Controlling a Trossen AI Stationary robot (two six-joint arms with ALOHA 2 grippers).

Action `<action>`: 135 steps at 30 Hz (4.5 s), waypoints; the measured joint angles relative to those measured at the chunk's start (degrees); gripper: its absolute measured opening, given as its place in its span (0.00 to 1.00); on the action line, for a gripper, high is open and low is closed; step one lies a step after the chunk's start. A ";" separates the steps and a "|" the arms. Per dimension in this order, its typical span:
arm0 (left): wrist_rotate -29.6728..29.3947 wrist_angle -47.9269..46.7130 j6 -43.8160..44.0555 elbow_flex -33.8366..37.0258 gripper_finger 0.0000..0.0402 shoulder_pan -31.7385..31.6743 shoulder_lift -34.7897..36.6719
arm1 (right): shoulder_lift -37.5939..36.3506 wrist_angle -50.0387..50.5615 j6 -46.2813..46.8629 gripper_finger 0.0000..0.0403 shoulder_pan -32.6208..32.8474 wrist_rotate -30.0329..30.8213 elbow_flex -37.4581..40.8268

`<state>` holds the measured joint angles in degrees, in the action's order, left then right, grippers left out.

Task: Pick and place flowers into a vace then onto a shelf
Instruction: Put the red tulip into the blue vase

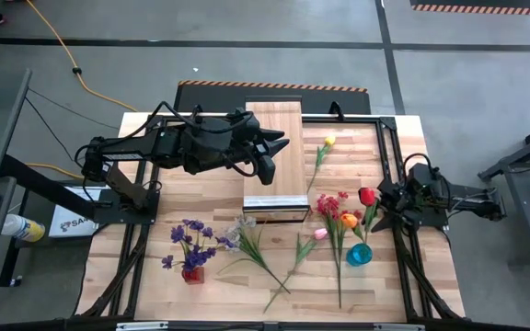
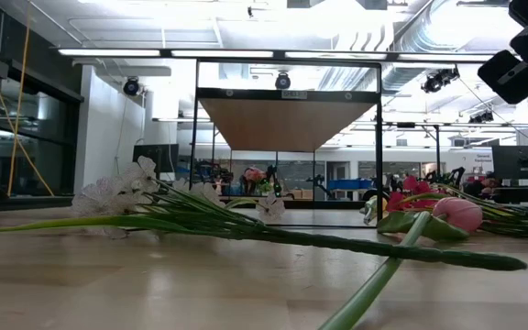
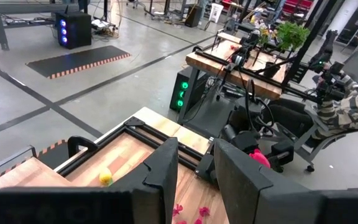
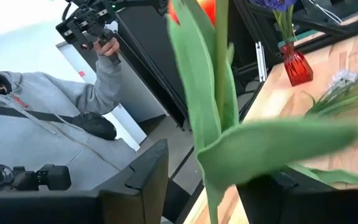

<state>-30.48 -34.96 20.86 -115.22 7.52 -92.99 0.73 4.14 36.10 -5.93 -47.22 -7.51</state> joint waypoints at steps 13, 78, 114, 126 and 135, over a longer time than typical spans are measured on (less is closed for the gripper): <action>0.04 -1.29 0.00 0.00 0.34 0.01 0.00 | 0.00 -0.03 6.39 0.39 0.00 -3.34 0.00; 5.80 -3.19 0.02 -0.02 0.34 0.01 0.00 | 0.00 -12.51 5.87 0.40 -0.08 -4.69 0.00; 6.71 -5.53 0.00 -0.02 0.34 0.01 -0.02 | -0.01 -11.72 10.82 0.41 -9.55 -9.14 -6.62; 6.40 -5.53 -0.01 -0.02 0.34 0.01 -0.02 | 0.00 -10.65 10.45 0.39 -9.51 -6.19 -6.62; 5.92 -5.51 -0.02 -0.02 0.34 0.01 -0.02 | 0.00 -15.76 15.06 0.41 -9.51 -7.18 -6.62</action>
<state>-24.56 -40.47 20.84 -115.24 7.53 -93.01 0.73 -11.62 51.16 -15.44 -54.41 -14.13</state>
